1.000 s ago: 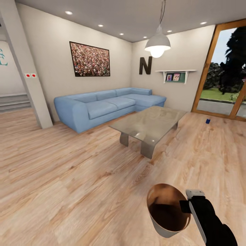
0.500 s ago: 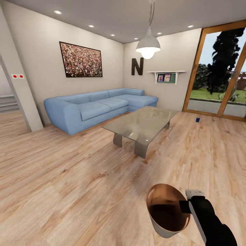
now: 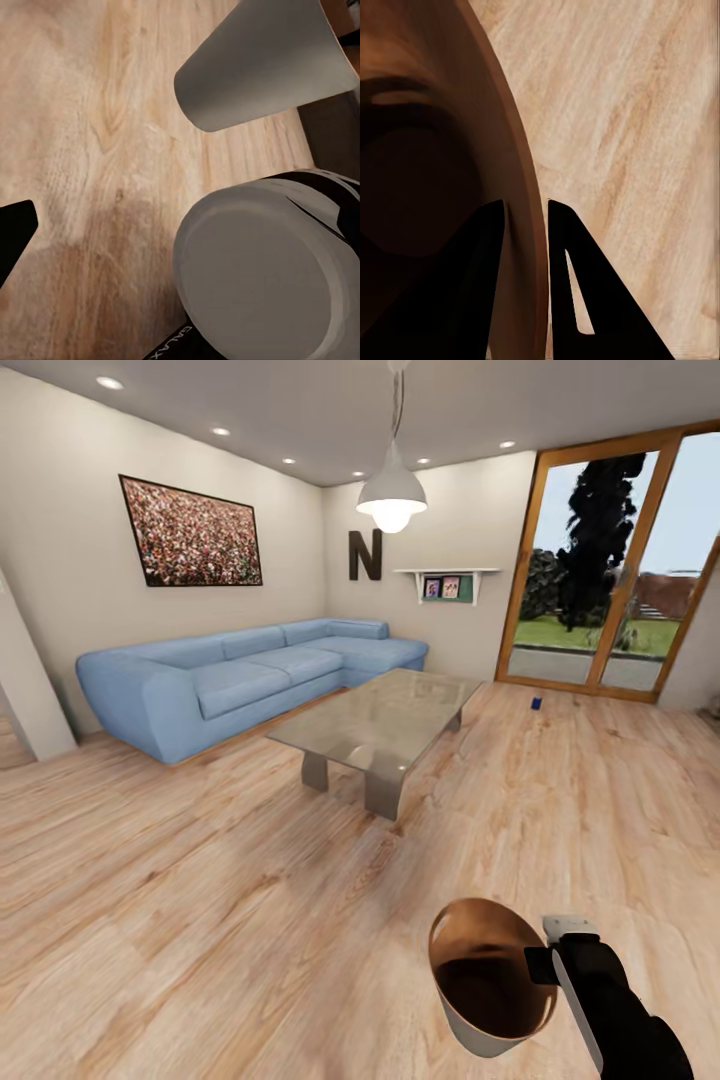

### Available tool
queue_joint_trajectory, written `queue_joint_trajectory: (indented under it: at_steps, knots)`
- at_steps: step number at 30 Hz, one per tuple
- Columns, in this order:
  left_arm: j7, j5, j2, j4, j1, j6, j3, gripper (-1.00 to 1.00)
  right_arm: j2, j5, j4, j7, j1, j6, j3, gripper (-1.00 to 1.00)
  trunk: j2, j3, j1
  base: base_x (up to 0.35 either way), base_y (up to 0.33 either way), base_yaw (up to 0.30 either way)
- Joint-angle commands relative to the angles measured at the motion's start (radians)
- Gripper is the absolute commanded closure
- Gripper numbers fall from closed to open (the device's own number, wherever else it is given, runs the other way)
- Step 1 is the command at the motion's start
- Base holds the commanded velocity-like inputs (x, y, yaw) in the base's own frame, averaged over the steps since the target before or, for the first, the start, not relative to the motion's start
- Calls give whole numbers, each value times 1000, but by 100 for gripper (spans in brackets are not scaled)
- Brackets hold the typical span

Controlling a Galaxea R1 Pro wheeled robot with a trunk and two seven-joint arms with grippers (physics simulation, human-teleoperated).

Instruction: Put the three can of soda from the living room inside the tash can in the kitchen.

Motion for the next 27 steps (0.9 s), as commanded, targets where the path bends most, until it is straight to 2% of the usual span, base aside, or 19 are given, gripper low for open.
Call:
queue_joint_trajectory:
  at_steps: [1,27]
  knots:
    - [0,0,0,0,0,0,0,-100,0,-6,0,0,0,0,0,100,0,0,0,0,0,-264]
    - [0,-1,0,0,0,0,0,-100,0,-5,1,0,0,0,2,100,0,0,0,0,0,-265]
